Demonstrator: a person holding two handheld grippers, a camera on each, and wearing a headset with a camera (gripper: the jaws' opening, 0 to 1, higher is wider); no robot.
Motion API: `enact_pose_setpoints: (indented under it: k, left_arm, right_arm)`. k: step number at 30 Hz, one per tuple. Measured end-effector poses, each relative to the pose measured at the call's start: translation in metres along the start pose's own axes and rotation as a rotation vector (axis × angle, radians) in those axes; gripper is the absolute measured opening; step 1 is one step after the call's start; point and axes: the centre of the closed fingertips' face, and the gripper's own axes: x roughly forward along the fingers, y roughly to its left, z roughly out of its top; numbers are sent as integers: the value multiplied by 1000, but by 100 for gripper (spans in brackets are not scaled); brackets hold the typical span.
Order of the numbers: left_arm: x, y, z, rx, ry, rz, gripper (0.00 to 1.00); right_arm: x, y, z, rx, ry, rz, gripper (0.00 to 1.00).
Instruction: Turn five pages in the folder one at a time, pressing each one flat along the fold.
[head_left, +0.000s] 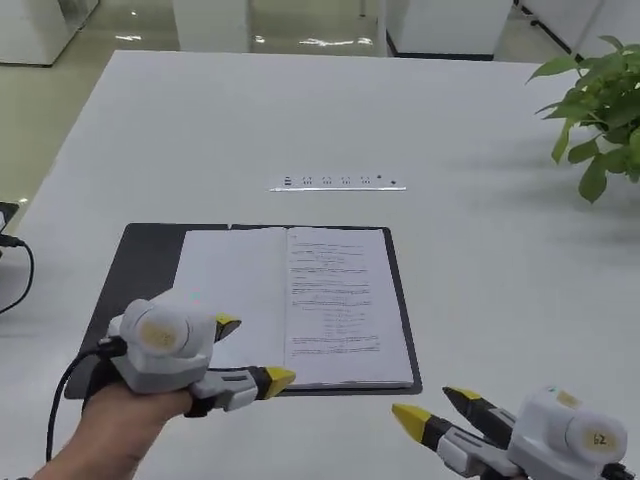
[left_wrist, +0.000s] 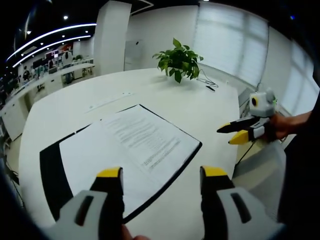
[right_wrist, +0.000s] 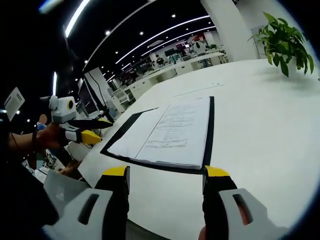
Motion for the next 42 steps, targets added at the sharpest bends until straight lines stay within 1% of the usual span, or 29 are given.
enact_pose_setpoints:
  k: [2,3,7,9,11,15,18,19,20,22,24,27,30,32,35,36,37,39,40,42]
  left_arm:
    - [8,-4,2,13,3,-11,61]
    - [15,-8,4,24,9,-23,60]
    - [34,-21,7,62,22,-53,60]
    - [43,-27,8,79,33,-65,61]
    - [52,-30,8,95,43,-70,61]
    - [72,-42,11,118,54,-96,61]
    - [85,-50,11,145,74,-110,60]
    - [88,-52,13,139,67,-112,61]
    - [93,-56,16,119,51,-118,60]
    - [102,-59,15,119,56,-115,60]
    - [111,-60,11,124,66,-114,60]
    - [124,-61,9,94,80,-107,61]
    - [133,-62,12,69,67,-102,60]
    - [138,-63,15,56,51,-100,58]
    - [148,-63,10,52,61,-95,58]
    - [152,-62,6,58,70,-93,58]
    - [155,-60,4,62,71,-82,58]
    - [161,-57,3,50,70,-71,58]
    - [166,-56,3,34,65,-65,58]
    - [172,-56,5,23,52,-52,57]
  right_arm:
    - [0,-1,-2,3,11,0,57]
    - [-1,-1,0,5,2,-1,58]
    - [-2,-6,1,17,-1,-2,58]
    - [-2,-7,1,22,-5,-3,58]
    - [-2,-9,2,29,-8,-2,58]
    - [-3,-9,0,29,5,1,57]
    - [-2,-9,0,34,9,9,57]
    - [-2,-10,-1,40,16,9,57]
    - [-2,-11,-2,41,19,8,58]
    - [-2,-12,-1,41,18,8,59]
    - [-1,-12,-1,46,19,13,58]
    - [0,-13,-3,45,32,18,58]
    - [1,-12,-4,55,41,31,57]
    - [1,-12,-3,62,39,37,58]
    - [3,-14,-2,71,38,44,58]
    - [3,-15,-1,75,39,46,57]
    - [4,-16,-2,78,41,48,57]
    - [5,-17,-2,85,46,53,57]
    - [5,-16,-2,84,49,55,57]
    - [5,-17,-2,85,51,58,57]
